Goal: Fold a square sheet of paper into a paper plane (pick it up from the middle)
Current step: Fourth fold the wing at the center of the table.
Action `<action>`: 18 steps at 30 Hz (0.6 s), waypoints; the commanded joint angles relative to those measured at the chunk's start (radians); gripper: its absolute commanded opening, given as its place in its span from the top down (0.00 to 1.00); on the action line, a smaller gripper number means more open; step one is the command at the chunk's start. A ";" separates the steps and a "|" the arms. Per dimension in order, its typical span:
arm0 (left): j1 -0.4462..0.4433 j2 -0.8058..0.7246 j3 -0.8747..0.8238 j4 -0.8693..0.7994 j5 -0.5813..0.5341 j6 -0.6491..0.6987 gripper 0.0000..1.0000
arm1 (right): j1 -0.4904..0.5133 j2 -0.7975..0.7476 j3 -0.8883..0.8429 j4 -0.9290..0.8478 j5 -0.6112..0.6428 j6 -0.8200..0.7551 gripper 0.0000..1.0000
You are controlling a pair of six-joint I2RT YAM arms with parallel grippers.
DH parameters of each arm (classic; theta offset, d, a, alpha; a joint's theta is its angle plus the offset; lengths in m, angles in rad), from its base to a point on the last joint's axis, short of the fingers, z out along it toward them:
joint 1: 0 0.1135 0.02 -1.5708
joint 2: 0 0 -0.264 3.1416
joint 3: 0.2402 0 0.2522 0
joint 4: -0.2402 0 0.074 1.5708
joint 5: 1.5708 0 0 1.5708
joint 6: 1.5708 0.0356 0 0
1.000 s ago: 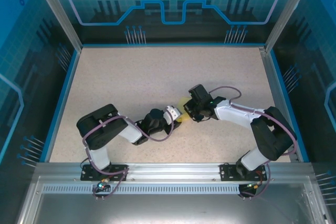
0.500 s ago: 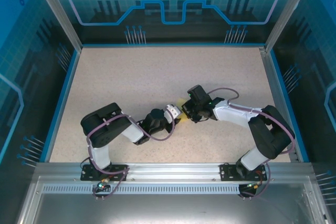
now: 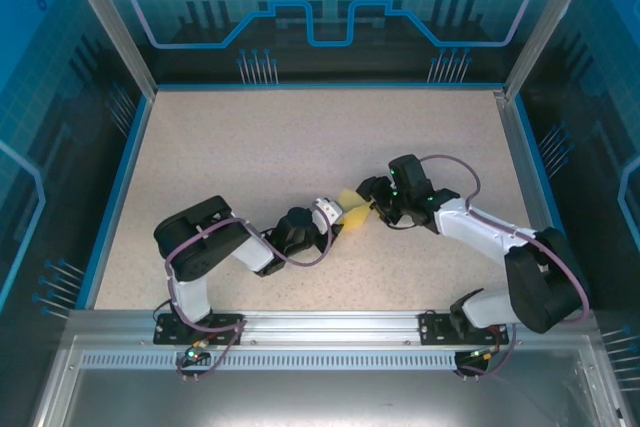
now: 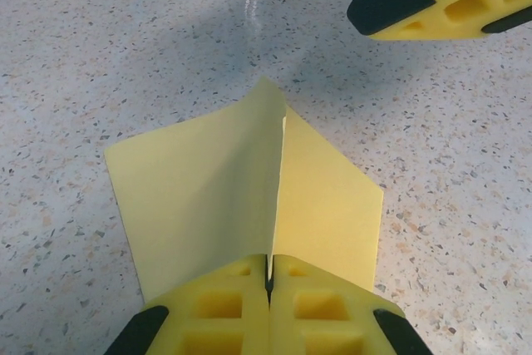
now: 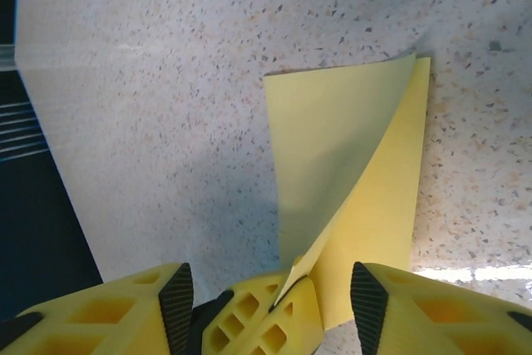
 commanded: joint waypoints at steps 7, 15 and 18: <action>-0.004 0.013 -0.006 0.016 -0.016 -0.087 0.91 | -0.006 0.096 -0.057 0.139 -0.148 -0.133 0.80; -0.005 0.004 0.005 -0.036 -0.009 -0.125 0.89 | 0.005 0.182 -0.062 0.148 -0.130 -0.139 0.84; -0.005 -0.003 0.011 -0.054 -0.005 -0.139 0.87 | 0.008 0.211 -0.057 0.151 -0.135 -0.140 0.84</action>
